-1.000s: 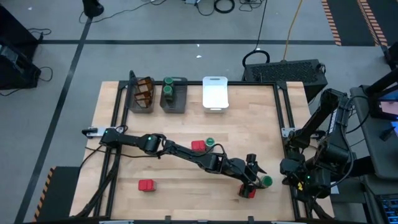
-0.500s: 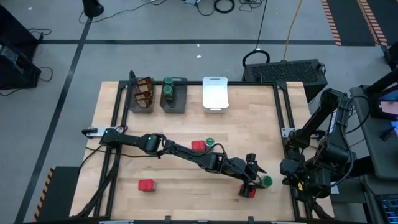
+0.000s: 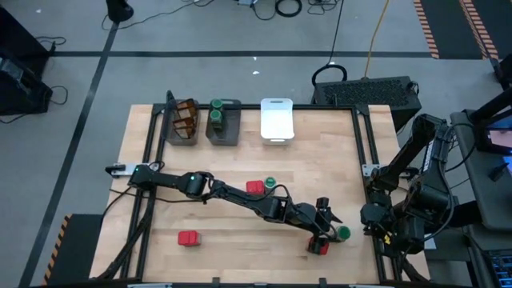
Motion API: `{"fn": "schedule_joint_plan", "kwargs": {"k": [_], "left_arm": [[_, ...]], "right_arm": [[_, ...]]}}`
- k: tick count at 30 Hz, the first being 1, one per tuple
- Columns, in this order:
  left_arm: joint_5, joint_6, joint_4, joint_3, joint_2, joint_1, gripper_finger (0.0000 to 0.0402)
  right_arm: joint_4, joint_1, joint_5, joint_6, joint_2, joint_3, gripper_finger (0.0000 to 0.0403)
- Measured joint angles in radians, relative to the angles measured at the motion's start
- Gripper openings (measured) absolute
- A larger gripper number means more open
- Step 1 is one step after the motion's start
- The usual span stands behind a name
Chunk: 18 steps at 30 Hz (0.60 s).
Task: Sort spices by type
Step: Put the bottom green seasoning bottle into the right black bin
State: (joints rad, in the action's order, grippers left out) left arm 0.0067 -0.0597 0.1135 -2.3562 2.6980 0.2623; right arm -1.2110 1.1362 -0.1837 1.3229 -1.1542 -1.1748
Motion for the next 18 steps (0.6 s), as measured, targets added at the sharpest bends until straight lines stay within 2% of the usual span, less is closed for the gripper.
{"fn": "schedule_joint_plan", "kwargs": {"k": [7, 12, 18], "left_arm": [[0.0, 0.001, -0.022, 0.0, 0.0, -0.001, 0.0299], [0.0, 0.002, -0.026, 0.0, 0.0, -0.003, 0.0299], [0.0, 0.002, -0.026, 0.0, 0.0, -0.008, 0.0299]], "right_arm": [[-0.01, 0.0, 0.0, -0.125, -0.002, 0.0, 0.0113], [-0.01, 0.0, 0.001, -0.149, -0.005, 0.0, 0.0171], [-0.013, 0.0, 0.002, -0.153, -0.005, 0.0, 0.0212]]}}
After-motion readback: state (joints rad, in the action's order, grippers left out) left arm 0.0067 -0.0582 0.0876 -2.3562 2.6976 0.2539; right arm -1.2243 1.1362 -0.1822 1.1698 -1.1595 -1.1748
